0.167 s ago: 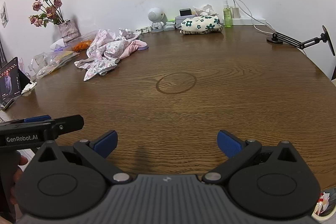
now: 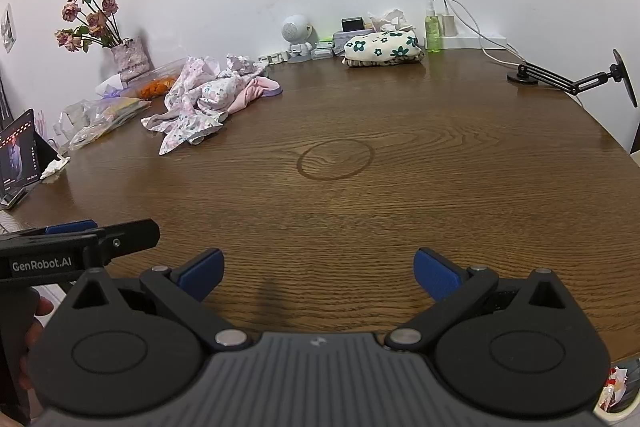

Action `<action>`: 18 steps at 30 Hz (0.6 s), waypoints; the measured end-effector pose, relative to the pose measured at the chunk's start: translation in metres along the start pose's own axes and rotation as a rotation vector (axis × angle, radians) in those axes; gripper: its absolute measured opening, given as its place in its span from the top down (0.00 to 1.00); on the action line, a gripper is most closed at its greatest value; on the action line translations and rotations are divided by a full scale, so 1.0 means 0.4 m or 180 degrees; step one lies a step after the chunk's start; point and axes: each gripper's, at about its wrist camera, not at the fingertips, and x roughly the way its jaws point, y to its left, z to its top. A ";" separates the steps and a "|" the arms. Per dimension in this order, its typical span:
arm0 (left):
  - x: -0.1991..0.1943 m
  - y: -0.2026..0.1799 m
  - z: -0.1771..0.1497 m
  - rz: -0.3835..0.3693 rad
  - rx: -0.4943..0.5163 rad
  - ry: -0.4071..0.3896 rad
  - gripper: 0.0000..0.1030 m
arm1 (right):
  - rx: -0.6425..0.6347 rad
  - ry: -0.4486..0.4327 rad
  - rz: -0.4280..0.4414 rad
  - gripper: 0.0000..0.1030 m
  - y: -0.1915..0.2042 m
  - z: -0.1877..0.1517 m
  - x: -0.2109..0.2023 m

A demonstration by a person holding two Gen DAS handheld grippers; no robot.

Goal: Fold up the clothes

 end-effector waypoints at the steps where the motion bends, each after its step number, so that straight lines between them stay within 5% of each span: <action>1: 0.001 0.000 -0.004 -0.0001 -0.0001 -0.0001 0.01 | 0.0000 0.0001 0.0001 0.00 0.000 0.000 0.001; 18: -0.006 0.009 0.011 -0.0024 -0.0042 0.0016 0.01 | -0.0021 0.0019 0.0002 0.00 0.010 0.001 0.010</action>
